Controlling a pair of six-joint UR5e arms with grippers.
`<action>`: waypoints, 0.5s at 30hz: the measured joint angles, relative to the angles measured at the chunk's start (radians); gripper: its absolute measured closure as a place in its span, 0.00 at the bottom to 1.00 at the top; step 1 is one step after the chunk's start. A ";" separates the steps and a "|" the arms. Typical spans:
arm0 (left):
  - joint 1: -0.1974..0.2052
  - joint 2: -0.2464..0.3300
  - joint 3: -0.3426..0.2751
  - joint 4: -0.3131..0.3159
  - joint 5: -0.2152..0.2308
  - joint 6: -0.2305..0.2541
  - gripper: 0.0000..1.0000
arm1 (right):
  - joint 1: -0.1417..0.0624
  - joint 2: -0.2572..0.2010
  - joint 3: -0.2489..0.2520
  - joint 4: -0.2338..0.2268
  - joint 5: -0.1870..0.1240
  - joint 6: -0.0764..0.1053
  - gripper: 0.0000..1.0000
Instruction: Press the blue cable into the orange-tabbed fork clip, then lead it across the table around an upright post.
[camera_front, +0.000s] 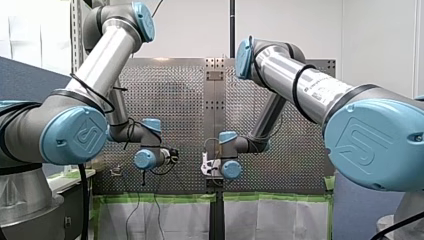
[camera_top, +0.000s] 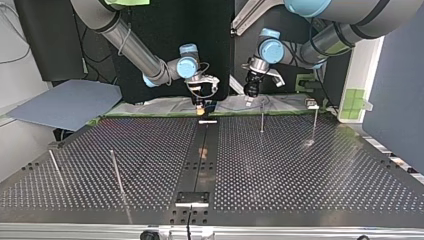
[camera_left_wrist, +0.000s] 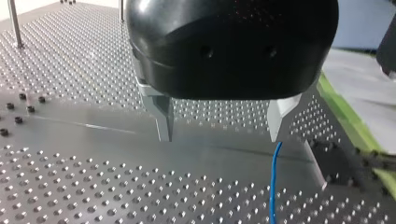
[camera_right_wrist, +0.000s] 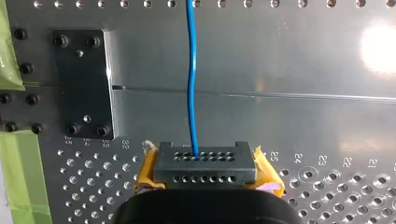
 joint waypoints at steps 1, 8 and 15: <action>0.000 0.000 0.002 0.000 -0.007 0.004 0.00 | 0.000 0.000 0.000 0.001 0.000 0.000 1.00; 0.004 -0.010 0.008 -0.002 -0.068 0.034 0.00 | 0.000 0.000 0.000 0.001 -0.001 -0.001 1.00; 0.003 -0.067 0.044 -0.009 -0.122 0.056 0.00 | 0.003 0.000 0.000 0.004 -0.001 -0.001 1.00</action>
